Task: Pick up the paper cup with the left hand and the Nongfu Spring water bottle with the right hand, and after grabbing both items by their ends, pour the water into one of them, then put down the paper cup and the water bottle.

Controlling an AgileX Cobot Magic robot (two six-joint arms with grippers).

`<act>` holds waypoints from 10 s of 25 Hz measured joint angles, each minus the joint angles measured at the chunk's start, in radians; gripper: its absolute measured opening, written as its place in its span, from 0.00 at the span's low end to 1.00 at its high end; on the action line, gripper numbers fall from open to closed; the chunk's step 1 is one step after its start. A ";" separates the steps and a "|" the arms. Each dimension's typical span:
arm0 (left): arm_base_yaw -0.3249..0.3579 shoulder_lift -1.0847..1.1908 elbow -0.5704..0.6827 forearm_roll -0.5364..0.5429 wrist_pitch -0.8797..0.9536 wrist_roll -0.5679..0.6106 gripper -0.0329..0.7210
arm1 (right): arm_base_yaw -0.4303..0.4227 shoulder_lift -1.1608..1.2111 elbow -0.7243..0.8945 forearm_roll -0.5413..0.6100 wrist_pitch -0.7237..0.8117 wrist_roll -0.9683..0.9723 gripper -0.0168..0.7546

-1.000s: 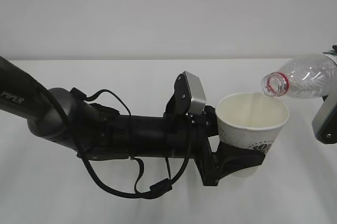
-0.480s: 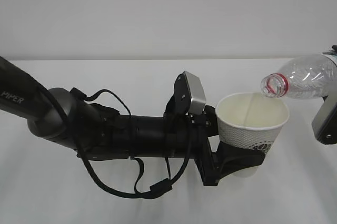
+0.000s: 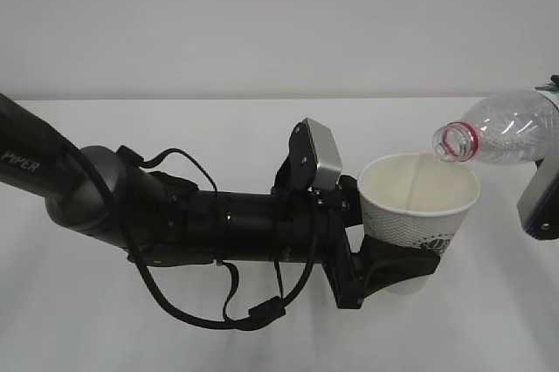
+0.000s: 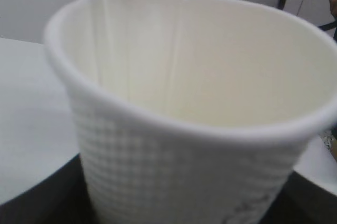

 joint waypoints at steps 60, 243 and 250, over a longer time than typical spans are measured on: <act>0.000 0.000 0.000 0.000 0.000 0.000 0.76 | 0.000 0.000 0.000 0.000 -0.002 -0.022 0.67; 0.000 0.008 0.000 0.000 0.006 0.000 0.76 | 0.000 0.000 0.000 0.002 -0.015 -0.087 0.66; 0.000 0.008 0.000 0.000 0.006 0.000 0.76 | 0.000 0.000 0.000 0.002 -0.015 -0.087 0.66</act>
